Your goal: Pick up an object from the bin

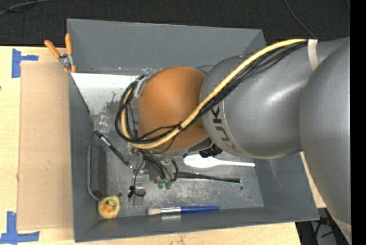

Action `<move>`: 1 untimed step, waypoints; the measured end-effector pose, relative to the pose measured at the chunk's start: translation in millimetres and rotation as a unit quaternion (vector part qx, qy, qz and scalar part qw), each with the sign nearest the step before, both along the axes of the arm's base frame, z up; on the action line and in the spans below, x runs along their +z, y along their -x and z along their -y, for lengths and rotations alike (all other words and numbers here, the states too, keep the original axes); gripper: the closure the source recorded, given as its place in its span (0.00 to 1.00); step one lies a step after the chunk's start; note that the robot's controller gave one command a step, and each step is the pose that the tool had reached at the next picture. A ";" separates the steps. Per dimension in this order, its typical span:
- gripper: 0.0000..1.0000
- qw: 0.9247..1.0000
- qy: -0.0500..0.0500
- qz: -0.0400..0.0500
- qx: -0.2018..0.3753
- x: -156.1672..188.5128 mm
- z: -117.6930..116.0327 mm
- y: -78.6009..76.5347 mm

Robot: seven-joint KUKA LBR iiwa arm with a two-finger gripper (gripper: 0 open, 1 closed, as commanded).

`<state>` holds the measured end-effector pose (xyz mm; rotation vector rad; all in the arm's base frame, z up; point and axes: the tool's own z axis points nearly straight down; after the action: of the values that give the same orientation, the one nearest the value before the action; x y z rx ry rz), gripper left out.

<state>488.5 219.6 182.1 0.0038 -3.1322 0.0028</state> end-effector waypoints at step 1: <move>0.00 1.000 -0.001 0.003 -0.002 3.7 1.4 -2.3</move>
Offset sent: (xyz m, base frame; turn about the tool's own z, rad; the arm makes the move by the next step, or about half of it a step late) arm -0.0110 -0.0971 -0.1121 -0.3585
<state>490.8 218.2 185.8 -0.0037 -3.1390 0.0004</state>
